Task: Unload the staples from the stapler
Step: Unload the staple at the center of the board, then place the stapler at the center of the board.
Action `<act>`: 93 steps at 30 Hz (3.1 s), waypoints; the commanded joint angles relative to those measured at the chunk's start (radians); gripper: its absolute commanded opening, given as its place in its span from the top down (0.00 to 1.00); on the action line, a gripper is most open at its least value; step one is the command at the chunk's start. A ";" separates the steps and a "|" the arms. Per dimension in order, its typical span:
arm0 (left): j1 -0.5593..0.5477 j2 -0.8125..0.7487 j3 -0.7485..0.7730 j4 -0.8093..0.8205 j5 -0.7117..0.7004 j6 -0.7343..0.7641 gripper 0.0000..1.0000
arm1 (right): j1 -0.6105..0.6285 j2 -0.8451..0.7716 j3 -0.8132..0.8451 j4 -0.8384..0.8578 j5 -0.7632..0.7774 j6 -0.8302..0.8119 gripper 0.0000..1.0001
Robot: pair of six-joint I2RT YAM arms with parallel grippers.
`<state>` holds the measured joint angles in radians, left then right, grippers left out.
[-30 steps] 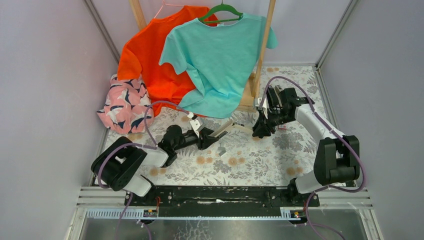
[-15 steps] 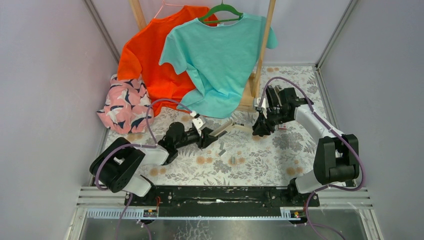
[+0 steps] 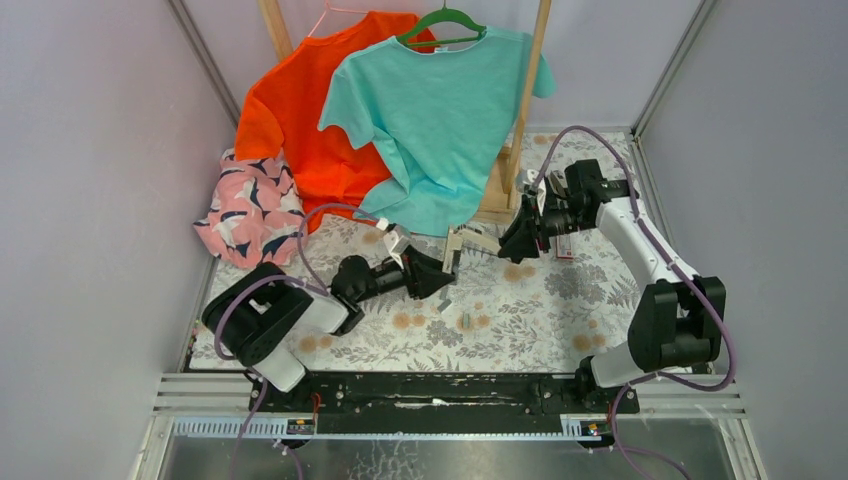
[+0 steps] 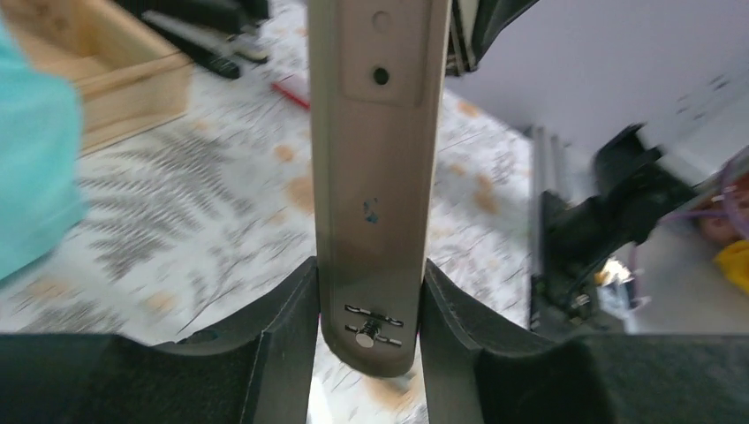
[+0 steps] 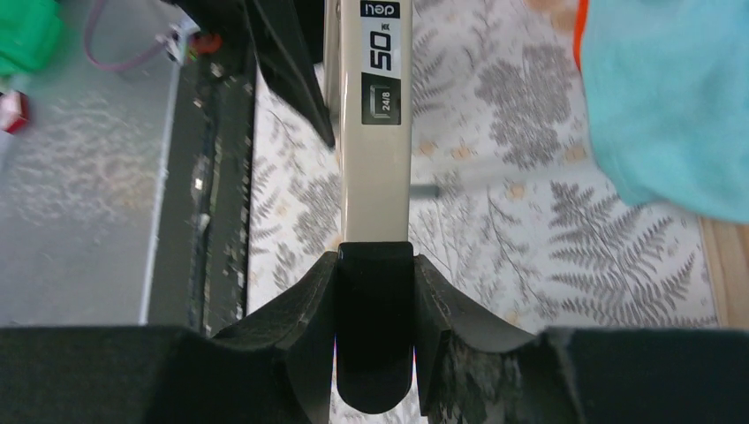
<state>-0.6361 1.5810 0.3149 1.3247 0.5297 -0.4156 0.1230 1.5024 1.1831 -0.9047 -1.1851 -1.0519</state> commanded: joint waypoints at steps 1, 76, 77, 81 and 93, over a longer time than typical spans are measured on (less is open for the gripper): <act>-0.110 0.047 0.095 0.273 -0.036 -0.195 0.60 | -0.005 -0.087 0.043 -0.045 -0.234 0.086 1.00; -0.176 -0.816 -0.296 -0.411 -0.400 0.013 0.00 | -0.179 -0.519 -0.352 1.015 0.984 1.033 0.97; -0.176 -0.815 -0.296 -0.411 -0.400 0.013 0.00 | -0.191 -0.493 -0.337 1.008 1.002 1.024 0.97; -0.177 -0.813 -0.297 -0.411 -0.400 0.011 0.00 | -0.255 -0.398 -0.277 1.008 1.039 0.992 0.96; -0.176 -0.780 -0.295 -0.377 -0.395 0.005 0.00 | -0.337 -0.054 -0.022 0.862 1.077 0.819 0.92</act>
<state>-0.8173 0.7856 0.0250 0.8783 0.1455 -0.4084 -0.2165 1.3899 1.0397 -0.0605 -0.1127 -0.1623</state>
